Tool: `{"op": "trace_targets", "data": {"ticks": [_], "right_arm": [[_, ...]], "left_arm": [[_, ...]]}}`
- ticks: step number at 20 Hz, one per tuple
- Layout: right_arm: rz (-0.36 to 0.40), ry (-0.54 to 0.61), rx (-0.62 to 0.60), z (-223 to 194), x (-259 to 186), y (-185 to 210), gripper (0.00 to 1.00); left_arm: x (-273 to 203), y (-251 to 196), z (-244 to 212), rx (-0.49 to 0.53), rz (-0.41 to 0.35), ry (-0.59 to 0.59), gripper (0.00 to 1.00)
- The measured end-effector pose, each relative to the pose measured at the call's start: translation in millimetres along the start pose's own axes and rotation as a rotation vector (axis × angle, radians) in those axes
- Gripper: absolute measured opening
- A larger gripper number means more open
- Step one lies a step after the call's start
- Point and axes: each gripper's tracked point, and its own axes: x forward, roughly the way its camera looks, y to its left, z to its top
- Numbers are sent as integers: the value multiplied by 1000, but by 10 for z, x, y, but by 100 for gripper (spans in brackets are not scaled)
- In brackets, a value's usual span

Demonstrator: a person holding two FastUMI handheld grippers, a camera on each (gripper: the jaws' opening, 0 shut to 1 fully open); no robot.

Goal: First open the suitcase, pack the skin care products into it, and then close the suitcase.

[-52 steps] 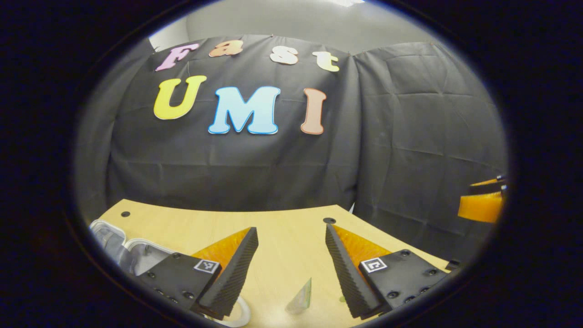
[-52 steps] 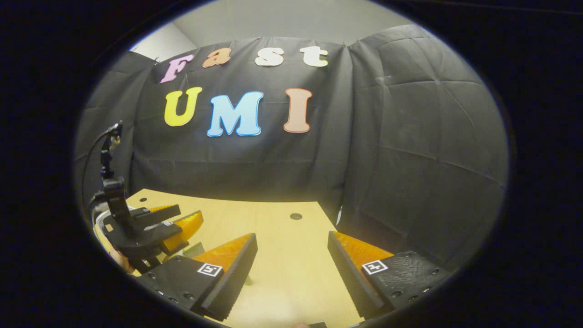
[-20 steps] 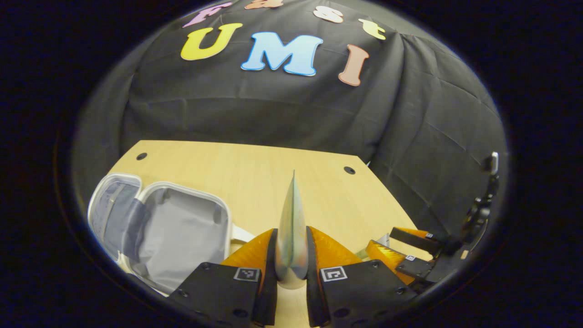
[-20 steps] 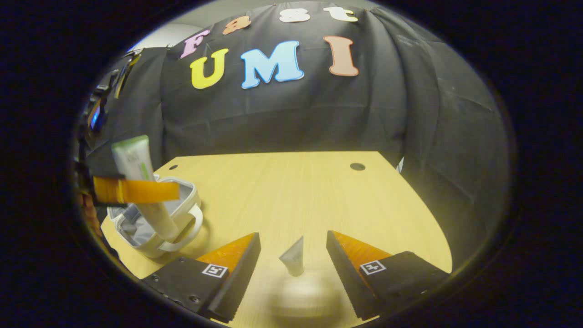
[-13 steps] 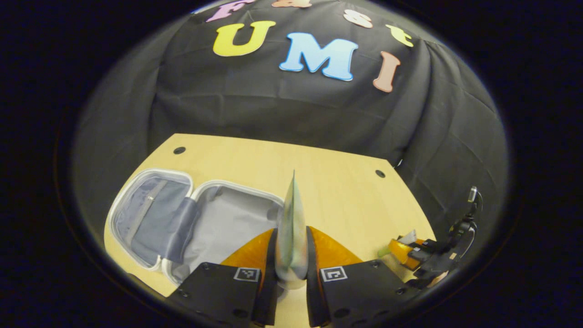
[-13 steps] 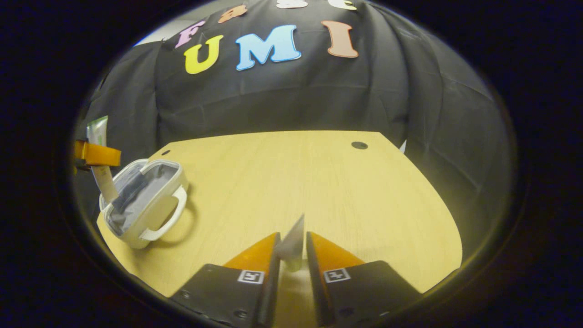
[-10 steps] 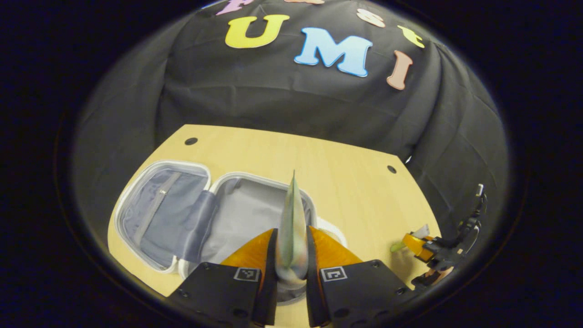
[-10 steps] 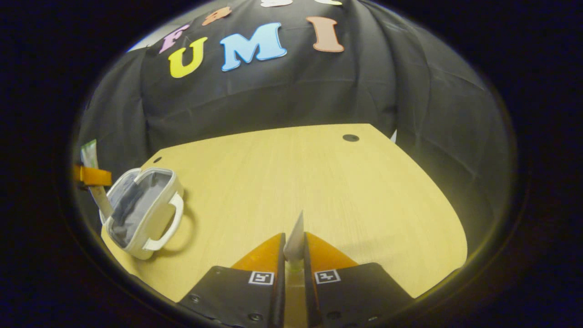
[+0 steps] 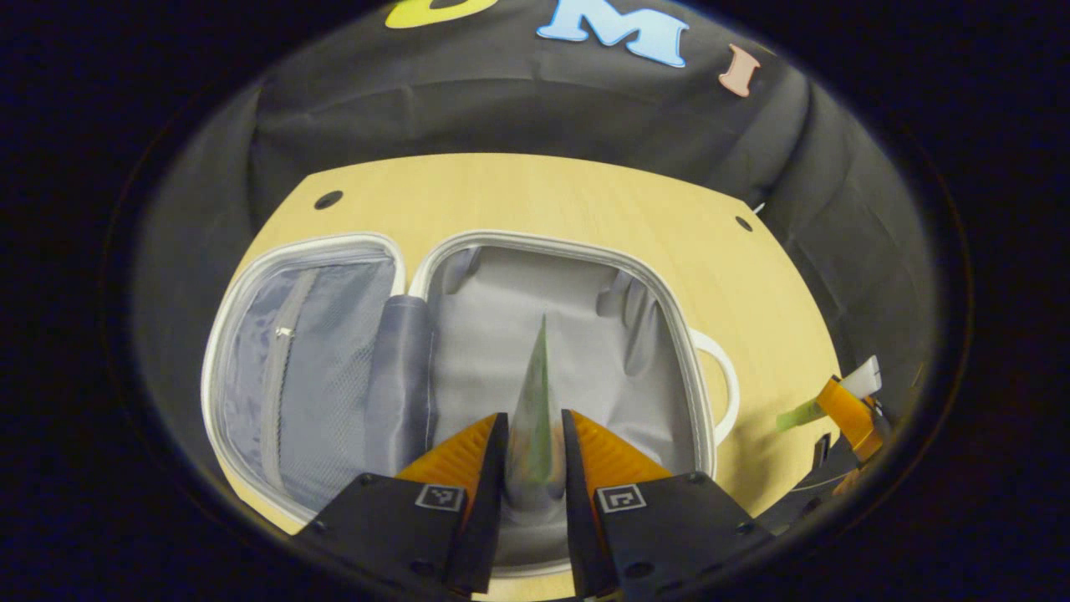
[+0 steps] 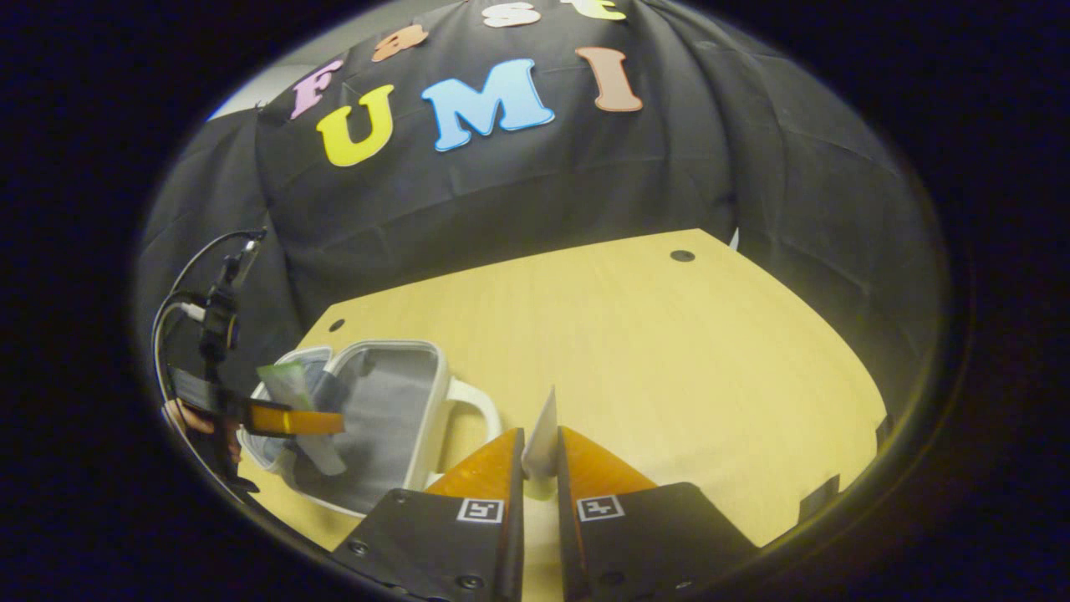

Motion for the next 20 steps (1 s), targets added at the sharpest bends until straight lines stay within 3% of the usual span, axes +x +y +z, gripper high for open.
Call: {"op": "trace_targets", "data": {"ticks": [3,6,11,15,17,18,19,20], "right_arm": [[48,23,-15,-58,-45,490,17],[128,49,-44,-88,1,961,17],[201,129,-126,-271,306,1466,17],[208,255,-131,-538,519,1537,21],[207,239,-124,-494,583,1556,25],[204,223,-121,-441,570,1554,37],[205,206,-119,-405,565,1552,40],[203,190,-120,-354,537,1544,59]], "left_arm": [[-73,3,162,12,-43,-54,54],[-229,72,300,11,-55,-135,99],[-720,478,299,-4,-3,-218,100],[-1073,1002,225,-76,69,-267,99],[-1193,1262,177,-120,108,-286,99],[-1238,1362,162,-141,121,-293,99],[-1274,1469,147,-161,135,-297,99],[-1307,1568,145,-178,150,-305,99]]}}
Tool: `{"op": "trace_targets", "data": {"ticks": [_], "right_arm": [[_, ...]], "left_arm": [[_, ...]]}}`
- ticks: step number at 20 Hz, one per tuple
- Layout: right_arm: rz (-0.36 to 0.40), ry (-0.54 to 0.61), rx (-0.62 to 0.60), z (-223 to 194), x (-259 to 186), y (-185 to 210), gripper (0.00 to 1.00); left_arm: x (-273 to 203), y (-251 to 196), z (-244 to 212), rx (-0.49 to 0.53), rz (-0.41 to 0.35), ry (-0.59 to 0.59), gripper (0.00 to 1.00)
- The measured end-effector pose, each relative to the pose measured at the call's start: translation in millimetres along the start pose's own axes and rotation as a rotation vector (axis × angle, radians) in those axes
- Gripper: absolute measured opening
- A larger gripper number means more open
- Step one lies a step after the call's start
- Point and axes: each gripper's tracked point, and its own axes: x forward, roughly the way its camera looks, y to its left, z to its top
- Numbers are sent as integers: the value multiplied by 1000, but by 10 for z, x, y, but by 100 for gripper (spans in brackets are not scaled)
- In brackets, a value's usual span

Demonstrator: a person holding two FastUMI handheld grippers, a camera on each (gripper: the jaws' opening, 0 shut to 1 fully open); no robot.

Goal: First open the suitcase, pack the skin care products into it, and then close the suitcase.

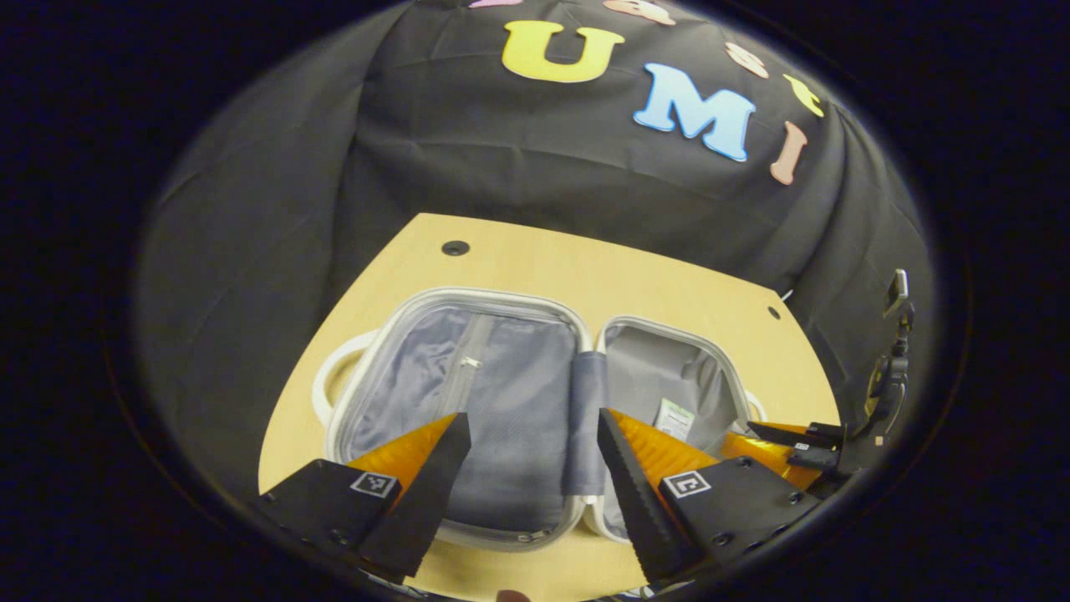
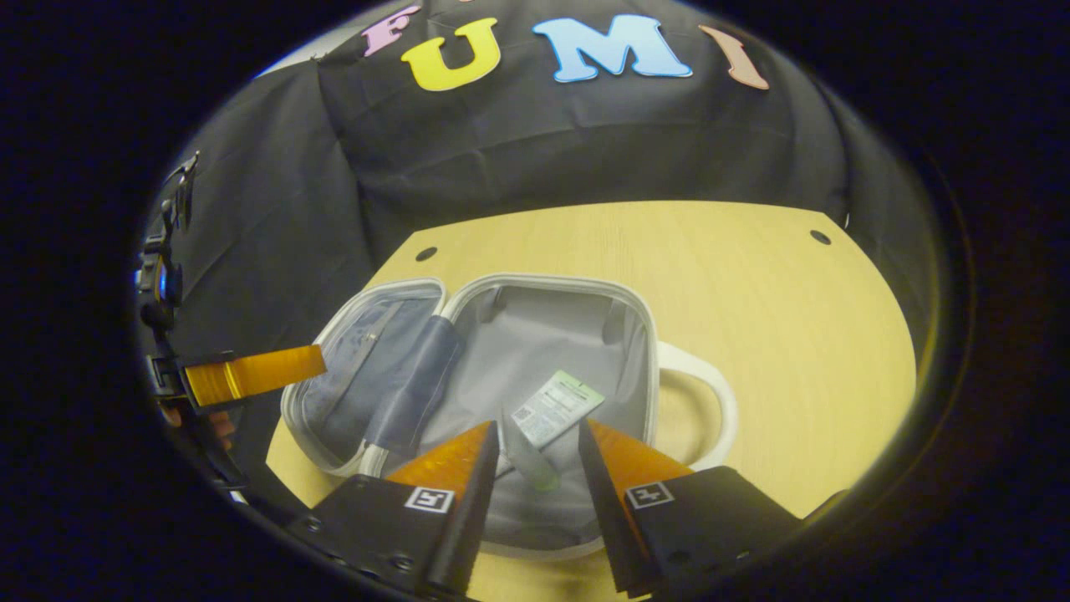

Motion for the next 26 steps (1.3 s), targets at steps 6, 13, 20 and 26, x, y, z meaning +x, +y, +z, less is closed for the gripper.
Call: {"op": "trace_targets", "data": {"ticks": [6,13,20,26], "right_arm": [[-61,-105,-51,219,-204,-127,95],[-86,-158,-73,349,-480,-200,96],[-143,-186,-105,434,-656,-330,96],[-170,-169,-87,422,-660,-426,96]], "left_arm": [[-50,590,120,-37,92,-24,99],[4,1521,420,-89,190,-43,99],[325,2354,532,-194,192,-10,99],[753,2622,192,-321,134,104,99]]}}
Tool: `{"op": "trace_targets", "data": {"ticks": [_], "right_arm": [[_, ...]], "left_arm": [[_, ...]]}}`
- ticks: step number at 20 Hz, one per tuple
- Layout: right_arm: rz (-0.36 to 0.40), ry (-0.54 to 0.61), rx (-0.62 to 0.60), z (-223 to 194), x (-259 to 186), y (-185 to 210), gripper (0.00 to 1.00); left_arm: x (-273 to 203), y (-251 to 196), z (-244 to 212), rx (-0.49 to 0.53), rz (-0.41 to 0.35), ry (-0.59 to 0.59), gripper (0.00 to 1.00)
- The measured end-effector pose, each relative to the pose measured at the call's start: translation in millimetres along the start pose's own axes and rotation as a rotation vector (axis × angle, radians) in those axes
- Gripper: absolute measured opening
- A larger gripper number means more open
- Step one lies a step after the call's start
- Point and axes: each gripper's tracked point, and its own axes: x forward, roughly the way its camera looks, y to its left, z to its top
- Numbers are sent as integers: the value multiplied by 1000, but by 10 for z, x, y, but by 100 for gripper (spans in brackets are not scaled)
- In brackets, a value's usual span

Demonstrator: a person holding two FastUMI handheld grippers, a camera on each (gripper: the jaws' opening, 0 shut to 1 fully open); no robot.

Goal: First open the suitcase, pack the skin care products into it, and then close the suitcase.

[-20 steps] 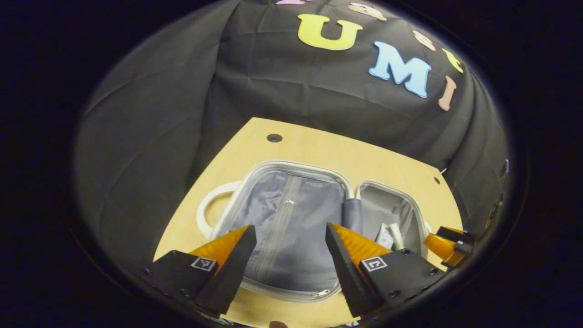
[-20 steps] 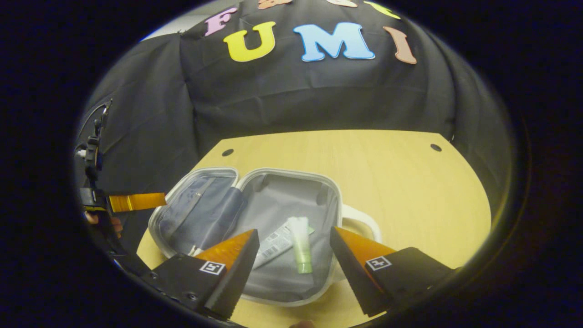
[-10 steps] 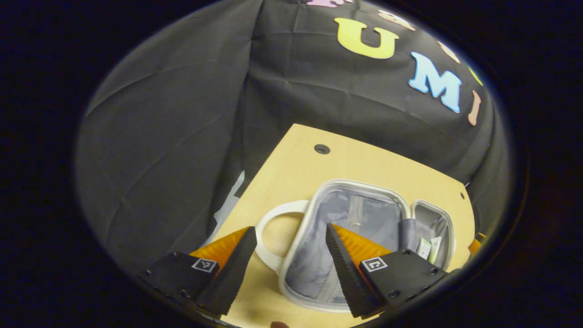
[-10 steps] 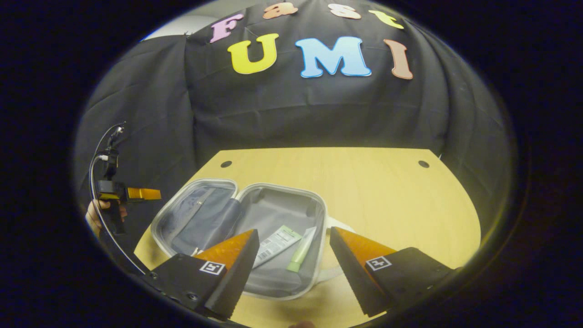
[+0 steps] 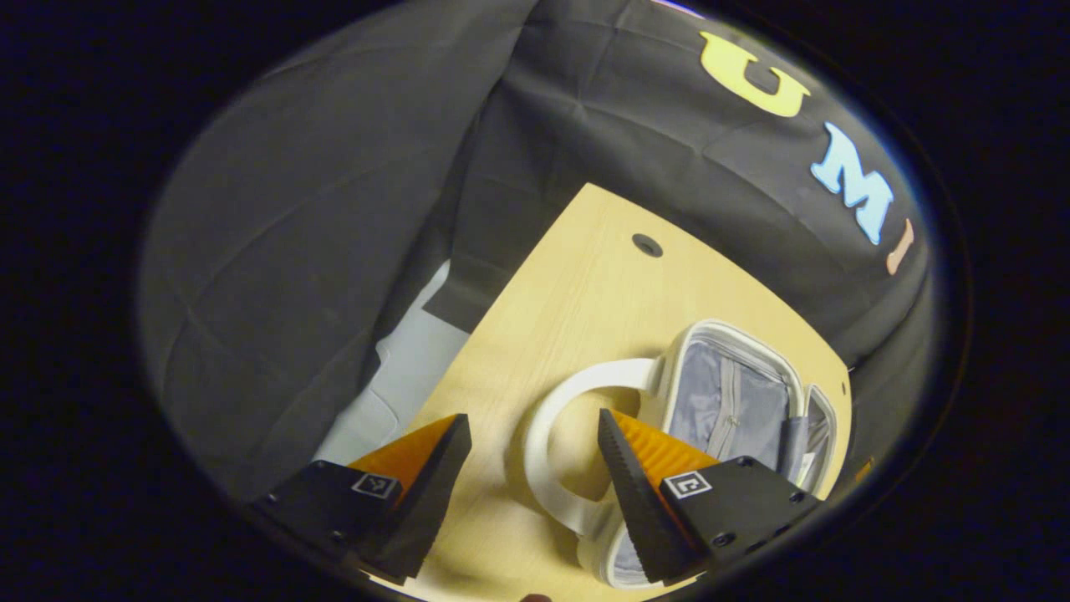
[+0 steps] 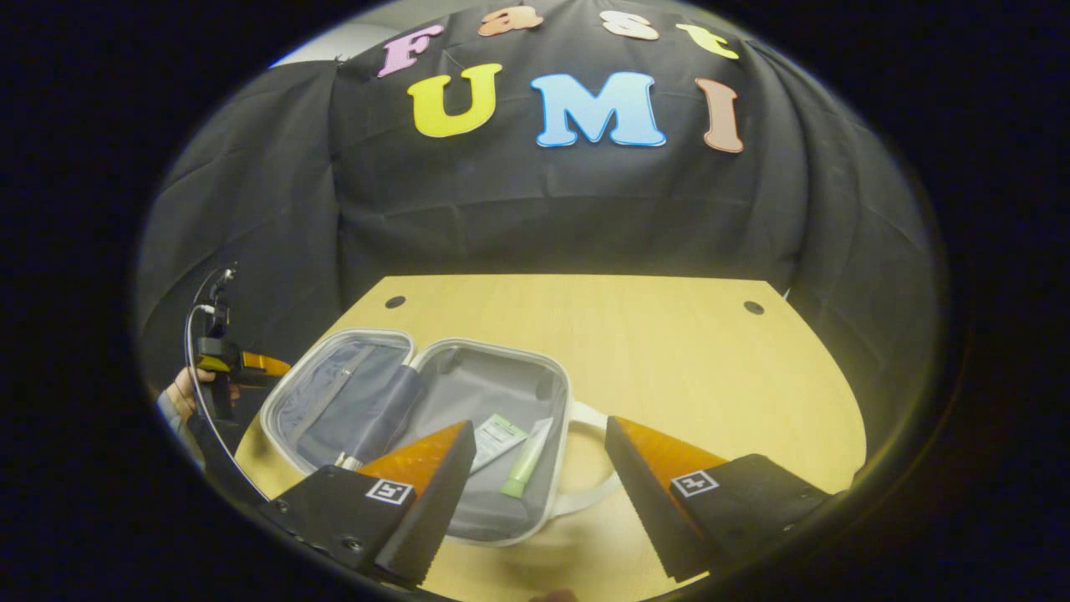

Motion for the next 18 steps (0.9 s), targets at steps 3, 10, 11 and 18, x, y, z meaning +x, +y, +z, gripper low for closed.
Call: {"op": "trace_targets", "data": {"ticks": [3,10,11,18], "right_arm": [[-14,2,6,-4,-7,-54,96],[-66,-31,33,64,-104,-308,95],[-74,-43,35,87,-127,-348,95],[-97,-152,30,369,-320,-650,96]], "left_arm": [[102,-64,-137,-80,-62,19,100],[159,-8,-204,-119,-26,70,23],[122,-32,-159,-123,-30,58,19],[-596,-440,222,-78,-53,-70,13]]}}
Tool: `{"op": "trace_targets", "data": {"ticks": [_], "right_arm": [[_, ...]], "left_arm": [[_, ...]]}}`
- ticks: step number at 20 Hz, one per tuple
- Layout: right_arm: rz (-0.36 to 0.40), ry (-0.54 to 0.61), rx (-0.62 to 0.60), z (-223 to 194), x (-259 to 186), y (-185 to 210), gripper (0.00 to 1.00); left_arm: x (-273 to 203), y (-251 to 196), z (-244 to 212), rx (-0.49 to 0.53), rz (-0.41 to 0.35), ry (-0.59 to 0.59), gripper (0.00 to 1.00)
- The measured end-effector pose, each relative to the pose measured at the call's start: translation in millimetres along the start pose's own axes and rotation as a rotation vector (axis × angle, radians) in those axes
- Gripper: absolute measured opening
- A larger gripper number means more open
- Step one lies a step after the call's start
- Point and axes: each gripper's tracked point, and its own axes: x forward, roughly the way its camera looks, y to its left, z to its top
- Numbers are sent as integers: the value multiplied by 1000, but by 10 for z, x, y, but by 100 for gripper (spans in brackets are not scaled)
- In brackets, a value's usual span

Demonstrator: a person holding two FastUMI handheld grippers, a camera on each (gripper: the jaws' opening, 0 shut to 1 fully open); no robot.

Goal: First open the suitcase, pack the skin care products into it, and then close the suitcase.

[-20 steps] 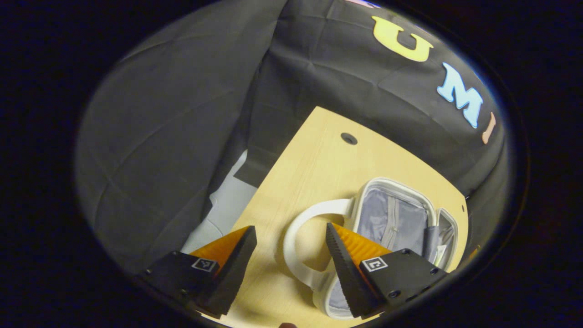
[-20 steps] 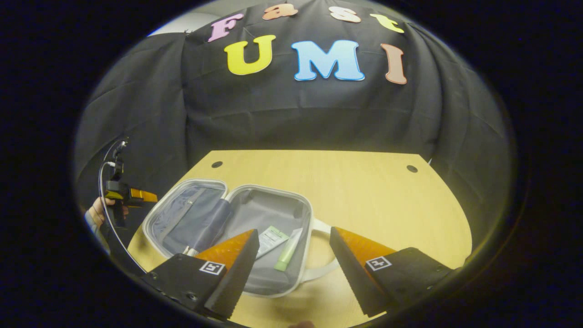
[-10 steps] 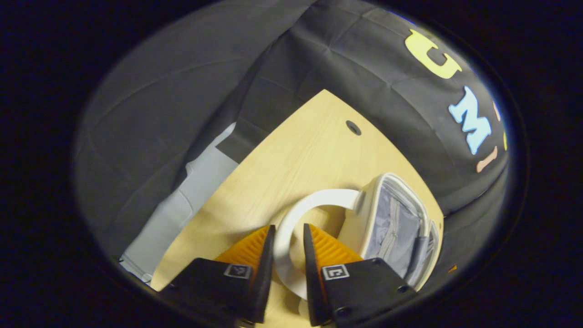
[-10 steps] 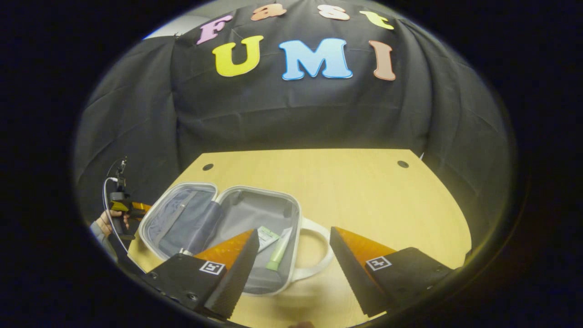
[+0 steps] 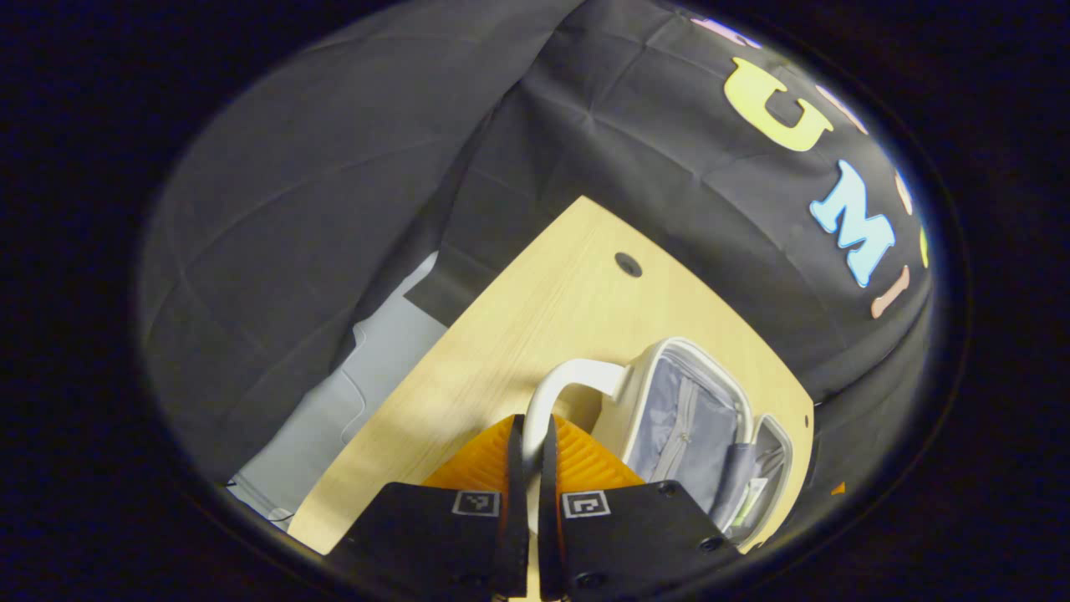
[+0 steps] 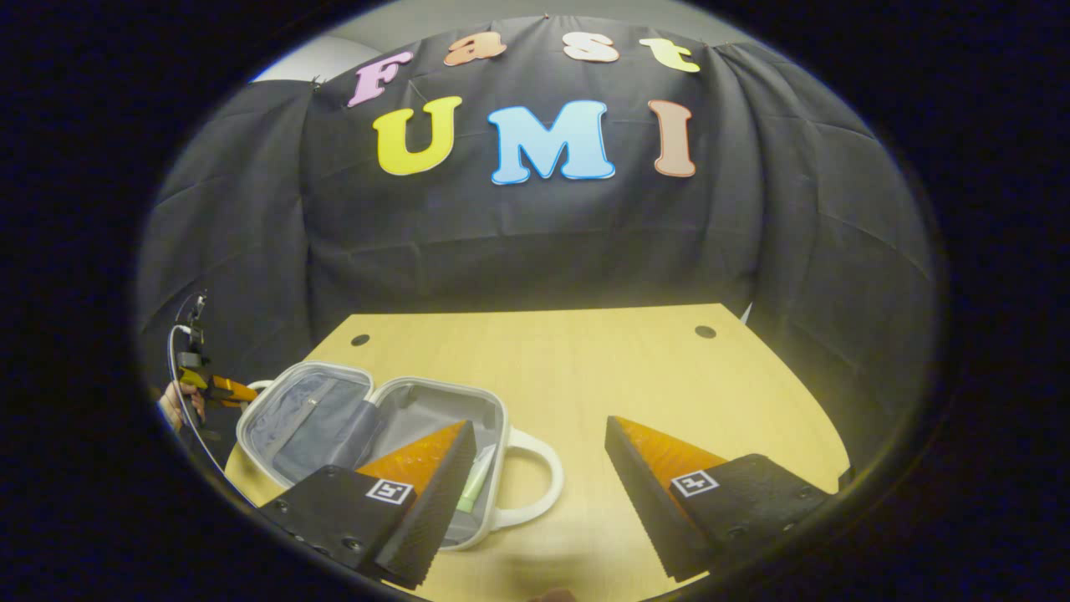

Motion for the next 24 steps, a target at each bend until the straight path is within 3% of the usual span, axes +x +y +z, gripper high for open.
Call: {"op": "trace_targets", "data": {"ticks": [2,3,4,5,9,13,17,23,24], "right_arm": [[4,-33,-9,97,-32,-85,96],[8,-44,-15,123,-42,-125,90],[11,-55,-19,148,-56,-165,95],[15,-67,-25,178,-69,-204,96],[23,-98,-46,249,-134,-377,96],[40,-112,-30,273,-189,-560,95],[62,-123,-31,264,-252,-779,95],[93,-133,-39,238,-332,-1219,95],[101,-135,-37,234,-349,-1293,90]], "left_arm": [[-336,-272,175,11,-34,-57,17],[-513,-434,246,23,-49,-86,16],[-679,-635,314,40,-72,-114,13],[-855,-868,360,59,-98,-143,16],[-1482,-1922,443,159,-211,-238,12],[-1838,-3042,16,238,-327,-265,12],[-1867,-3914,-618,284,-419,-230,12],[-1541,-4718,-1780,353,-438,-163,13],[-1445,-4813,-1953,366,-432,-152,12]]}}
